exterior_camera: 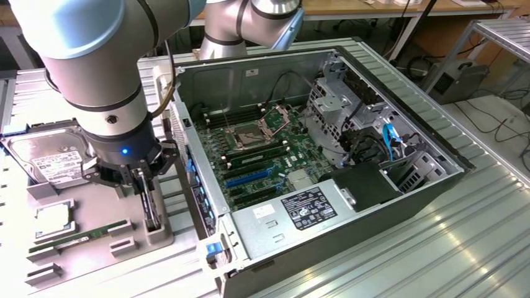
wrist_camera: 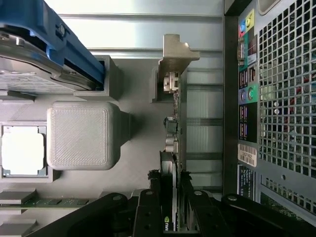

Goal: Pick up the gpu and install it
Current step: 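Pick up the gpu and move the gpu toward the slot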

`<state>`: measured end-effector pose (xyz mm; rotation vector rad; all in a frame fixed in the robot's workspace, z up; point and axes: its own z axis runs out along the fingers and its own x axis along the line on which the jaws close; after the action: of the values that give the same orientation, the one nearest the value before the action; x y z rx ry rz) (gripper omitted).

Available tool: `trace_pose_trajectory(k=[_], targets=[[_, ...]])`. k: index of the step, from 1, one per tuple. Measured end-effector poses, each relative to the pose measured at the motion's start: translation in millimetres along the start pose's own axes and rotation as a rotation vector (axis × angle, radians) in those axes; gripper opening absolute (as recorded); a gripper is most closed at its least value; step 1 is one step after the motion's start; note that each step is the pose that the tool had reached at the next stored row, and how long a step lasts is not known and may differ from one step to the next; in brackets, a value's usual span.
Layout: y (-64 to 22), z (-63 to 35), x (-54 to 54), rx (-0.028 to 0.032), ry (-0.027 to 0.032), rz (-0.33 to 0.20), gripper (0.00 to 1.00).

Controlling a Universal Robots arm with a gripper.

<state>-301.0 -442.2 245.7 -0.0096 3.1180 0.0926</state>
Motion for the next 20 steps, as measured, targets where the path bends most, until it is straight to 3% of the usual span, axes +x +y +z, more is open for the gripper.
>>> trace_pose_trajectory(k=[4,11,20], targets=[[0.3,-5.9,-0.1,0.0001,0.0001,0.0,0.26],[1.7,-29.5,-0.6,0.0,0.0001,-0.001,0.26],[4.2,-75.8,-1.7,-0.0001,0.0,-0.001,0.26]])
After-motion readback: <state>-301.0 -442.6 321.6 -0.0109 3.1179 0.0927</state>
